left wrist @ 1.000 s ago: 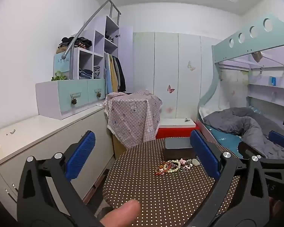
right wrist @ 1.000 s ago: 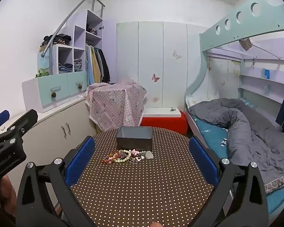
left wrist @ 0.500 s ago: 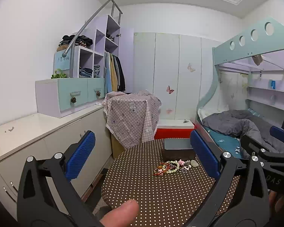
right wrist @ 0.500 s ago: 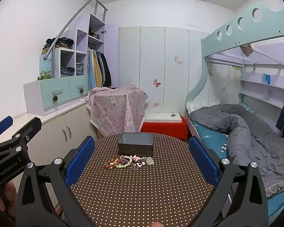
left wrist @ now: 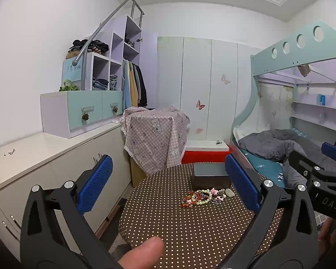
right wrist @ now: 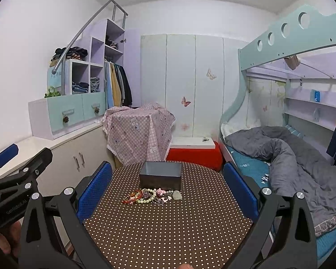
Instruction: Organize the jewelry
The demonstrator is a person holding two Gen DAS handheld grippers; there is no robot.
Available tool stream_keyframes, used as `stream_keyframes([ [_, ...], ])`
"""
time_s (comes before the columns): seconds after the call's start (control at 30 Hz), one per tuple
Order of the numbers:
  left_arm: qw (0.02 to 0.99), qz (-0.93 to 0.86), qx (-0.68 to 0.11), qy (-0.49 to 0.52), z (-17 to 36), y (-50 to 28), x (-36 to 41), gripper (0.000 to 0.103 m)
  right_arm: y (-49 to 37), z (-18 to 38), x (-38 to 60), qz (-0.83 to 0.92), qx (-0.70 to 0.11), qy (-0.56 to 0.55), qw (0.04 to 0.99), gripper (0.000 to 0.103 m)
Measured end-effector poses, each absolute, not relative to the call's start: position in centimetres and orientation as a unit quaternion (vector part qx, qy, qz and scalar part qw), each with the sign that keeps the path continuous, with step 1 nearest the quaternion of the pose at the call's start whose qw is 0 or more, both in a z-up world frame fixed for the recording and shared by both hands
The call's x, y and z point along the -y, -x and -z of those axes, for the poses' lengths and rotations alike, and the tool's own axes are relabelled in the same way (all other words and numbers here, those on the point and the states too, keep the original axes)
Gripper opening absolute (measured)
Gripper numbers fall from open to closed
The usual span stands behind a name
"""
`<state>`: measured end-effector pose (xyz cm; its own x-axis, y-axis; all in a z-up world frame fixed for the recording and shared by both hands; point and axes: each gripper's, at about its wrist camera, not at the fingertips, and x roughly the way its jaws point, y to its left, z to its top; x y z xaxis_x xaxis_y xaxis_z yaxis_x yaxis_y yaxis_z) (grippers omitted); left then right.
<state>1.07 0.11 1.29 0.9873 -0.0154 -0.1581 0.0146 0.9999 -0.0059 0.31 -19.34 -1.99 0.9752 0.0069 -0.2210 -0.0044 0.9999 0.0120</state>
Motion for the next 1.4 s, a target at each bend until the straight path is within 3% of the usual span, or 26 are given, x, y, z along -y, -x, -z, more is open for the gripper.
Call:
stream_keyframes([
  [0.47, 0.996, 0.007, -0.091, -0.002, 0.8, -1.8, -0.4, 0.098, -1.9, 2.7, 18.9, -0.012, -0.115, 0.011, 0.993, 0.095],
  [0.83, 0.989, -0.01, -0.148, -0.01, 4.4, -7.4, -1.7, 0.098, -6.8, 4.8, 19.6, -0.01, -0.144, 0.012, 0.989, 0.095],
  [1.4, 0.94, 0.026, -0.335, -0.068, 13.9, -21.0, 0.4, 0.098, -16.4, 15.9, 24.5, 0.004, -0.347, -0.031, 0.938, 0.095],
])
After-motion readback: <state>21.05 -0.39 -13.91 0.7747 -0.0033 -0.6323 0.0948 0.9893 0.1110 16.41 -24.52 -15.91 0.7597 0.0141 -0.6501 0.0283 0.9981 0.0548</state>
